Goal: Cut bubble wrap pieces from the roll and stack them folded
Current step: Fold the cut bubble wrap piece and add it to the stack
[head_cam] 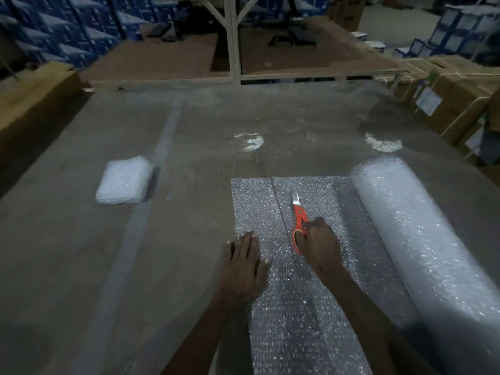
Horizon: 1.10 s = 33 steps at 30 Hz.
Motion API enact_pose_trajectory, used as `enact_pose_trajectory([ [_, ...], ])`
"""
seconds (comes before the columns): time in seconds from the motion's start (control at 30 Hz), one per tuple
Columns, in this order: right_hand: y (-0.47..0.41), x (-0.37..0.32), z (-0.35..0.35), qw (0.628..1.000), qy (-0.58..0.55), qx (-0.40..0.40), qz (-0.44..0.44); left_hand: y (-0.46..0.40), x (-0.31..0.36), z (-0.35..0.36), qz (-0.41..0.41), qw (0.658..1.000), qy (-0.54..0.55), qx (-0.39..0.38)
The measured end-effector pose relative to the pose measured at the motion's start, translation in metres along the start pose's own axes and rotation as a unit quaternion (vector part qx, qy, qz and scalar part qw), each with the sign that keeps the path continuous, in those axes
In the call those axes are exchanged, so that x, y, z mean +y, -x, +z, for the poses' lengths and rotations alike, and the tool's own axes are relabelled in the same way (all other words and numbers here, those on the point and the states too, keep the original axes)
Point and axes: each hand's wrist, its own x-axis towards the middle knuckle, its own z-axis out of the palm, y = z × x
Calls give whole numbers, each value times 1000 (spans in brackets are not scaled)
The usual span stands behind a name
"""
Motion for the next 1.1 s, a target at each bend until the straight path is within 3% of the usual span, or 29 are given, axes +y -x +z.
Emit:
enact_pose_trajectory([
  [0.1, 16, -9, 10, 996, -20, 43, -80, 10, 0, -6, -8, 1000, -26, -11],
  [0.23, 48, -34, 31, 984, -82, -9, -160, 17, -8, -8, -15, 998, -51, -29],
  [0.33, 70, -47, 49, 978, -33, -37, -202, 20, -21, -9, -15, 997, -66, -34],
  [0.53, 92, -74, 73, 979, 53, -46, -191, 26, -59, -13, 9, 995, -94, -32],
  [0.87, 117, -138, 90, 978, 82, -84, -173, 76, -129, -32, 36, 997, -52, -53],
  [1.03, 117, -142, 83, 976, 52, -126, -171, 95, -143, -24, 47, 996, -70, -41],
  [1.1, 121, -141, 75, 982, 8, -105, -158, 101, -143, -22, 48, 996, -65, -29],
])
